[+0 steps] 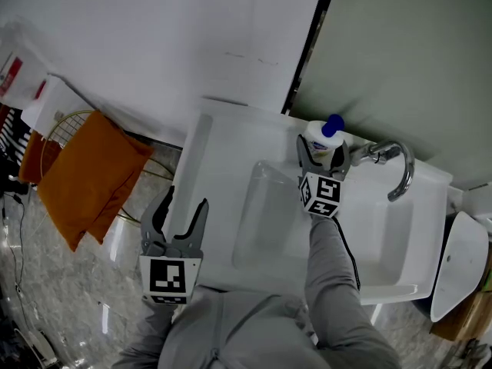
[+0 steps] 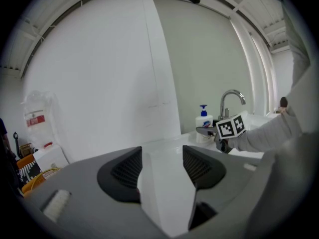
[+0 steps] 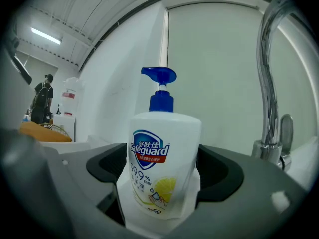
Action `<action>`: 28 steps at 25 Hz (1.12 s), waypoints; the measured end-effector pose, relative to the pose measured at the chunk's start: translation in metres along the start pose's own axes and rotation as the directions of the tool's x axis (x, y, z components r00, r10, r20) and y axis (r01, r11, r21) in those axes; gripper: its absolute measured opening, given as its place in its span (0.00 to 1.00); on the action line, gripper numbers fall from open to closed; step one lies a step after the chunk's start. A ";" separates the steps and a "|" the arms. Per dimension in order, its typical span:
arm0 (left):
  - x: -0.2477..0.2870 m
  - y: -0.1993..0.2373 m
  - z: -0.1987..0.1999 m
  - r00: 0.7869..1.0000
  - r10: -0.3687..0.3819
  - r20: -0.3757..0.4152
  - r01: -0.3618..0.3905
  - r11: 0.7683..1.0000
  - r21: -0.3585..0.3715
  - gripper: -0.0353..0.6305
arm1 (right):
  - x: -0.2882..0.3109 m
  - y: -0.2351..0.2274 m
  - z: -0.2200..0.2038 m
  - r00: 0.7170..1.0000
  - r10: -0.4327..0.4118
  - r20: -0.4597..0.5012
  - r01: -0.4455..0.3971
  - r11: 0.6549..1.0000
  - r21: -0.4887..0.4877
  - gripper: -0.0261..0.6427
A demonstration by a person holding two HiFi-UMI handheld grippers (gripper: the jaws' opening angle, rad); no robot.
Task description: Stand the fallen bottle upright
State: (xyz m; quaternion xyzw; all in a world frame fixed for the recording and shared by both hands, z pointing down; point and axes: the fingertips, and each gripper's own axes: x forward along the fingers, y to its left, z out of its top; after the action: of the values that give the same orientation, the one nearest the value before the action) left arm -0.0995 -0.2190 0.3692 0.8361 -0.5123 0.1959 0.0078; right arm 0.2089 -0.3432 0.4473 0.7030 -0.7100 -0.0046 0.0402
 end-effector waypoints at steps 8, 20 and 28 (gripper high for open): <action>-0.009 -0.006 0.012 0.998 -0.014 0.053 0.015 1.000 -0.010 0.51 | -0.021 -0.008 0.023 1.000 -0.009 0.018 0.010 1.000 -0.029 0.66; -0.027 -0.031 0.023 0.990 -0.078 0.114 0.080 0.997 -0.014 0.51 | -0.101 -0.016 0.013 0.999 -0.026 -0.046 0.024 0.999 -0.046 0.66; -0.029 -0.069 0.020 0.976 -0.166 0.138 0.170 0.985 -0.019 0.51 | -0.173 -0.044 -0.011 0.987 -0.077 -0.143 0.066 0.995 -0.078 0.66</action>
State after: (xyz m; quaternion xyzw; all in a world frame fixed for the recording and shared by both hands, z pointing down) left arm -0.0456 -0.1660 0.3534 0.8877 -0.4420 0.1291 0.0023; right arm 0.2547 -0.1706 0.4469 0.7245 -0.6789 0.0192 0.1174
